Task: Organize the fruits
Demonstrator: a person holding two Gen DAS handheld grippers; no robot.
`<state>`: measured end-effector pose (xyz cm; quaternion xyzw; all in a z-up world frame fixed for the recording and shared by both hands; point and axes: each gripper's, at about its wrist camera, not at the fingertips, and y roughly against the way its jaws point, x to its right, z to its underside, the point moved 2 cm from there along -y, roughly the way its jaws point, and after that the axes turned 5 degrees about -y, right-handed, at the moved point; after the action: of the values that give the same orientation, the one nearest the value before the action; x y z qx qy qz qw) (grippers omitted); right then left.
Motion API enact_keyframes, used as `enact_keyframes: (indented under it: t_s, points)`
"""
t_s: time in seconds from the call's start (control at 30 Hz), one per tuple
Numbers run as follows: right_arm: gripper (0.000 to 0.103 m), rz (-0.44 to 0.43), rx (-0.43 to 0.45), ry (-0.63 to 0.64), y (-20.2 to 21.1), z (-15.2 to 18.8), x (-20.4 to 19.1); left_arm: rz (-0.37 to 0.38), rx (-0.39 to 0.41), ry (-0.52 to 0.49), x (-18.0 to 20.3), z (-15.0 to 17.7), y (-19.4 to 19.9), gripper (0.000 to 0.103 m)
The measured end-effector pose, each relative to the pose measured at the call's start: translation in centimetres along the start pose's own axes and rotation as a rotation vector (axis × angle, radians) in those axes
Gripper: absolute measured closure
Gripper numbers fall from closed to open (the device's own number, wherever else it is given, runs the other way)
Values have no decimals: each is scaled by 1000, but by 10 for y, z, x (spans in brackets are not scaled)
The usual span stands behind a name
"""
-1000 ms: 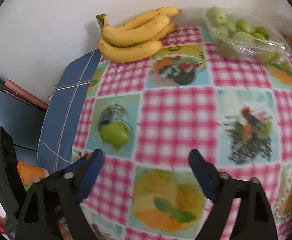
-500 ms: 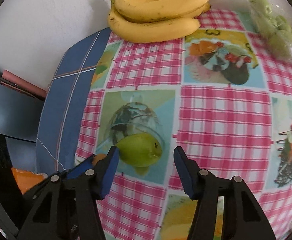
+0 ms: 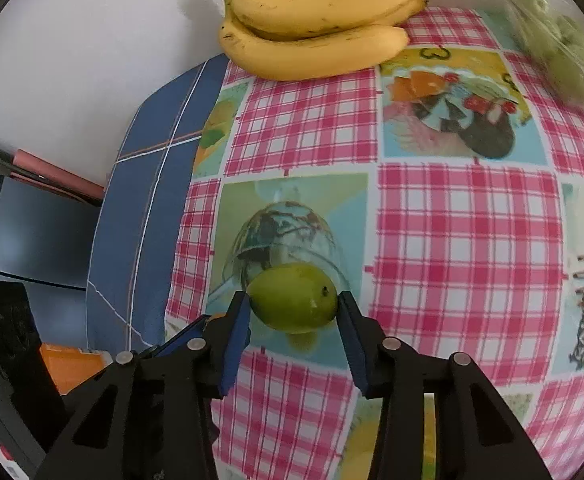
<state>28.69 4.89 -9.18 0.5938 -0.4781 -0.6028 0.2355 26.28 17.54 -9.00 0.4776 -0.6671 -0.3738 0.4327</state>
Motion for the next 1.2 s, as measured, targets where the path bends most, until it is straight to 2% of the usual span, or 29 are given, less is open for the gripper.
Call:
enact_keyframes:
  t_s: [0.23,0.43,1.0,1.2]
  points:
    - [59,9,13,-20,29,12,23,1,-10,-11,18,8,8,75]
    - [59,19,52,-55,67,25,59,3,-14,-31,48,16,17,75]
    - [59,188,251,-149,200,109,182,45,-5,-144,204,95,26,75]
    - [59,205,286,-185,225,132,217,38,13,-176,241,103,31,75]
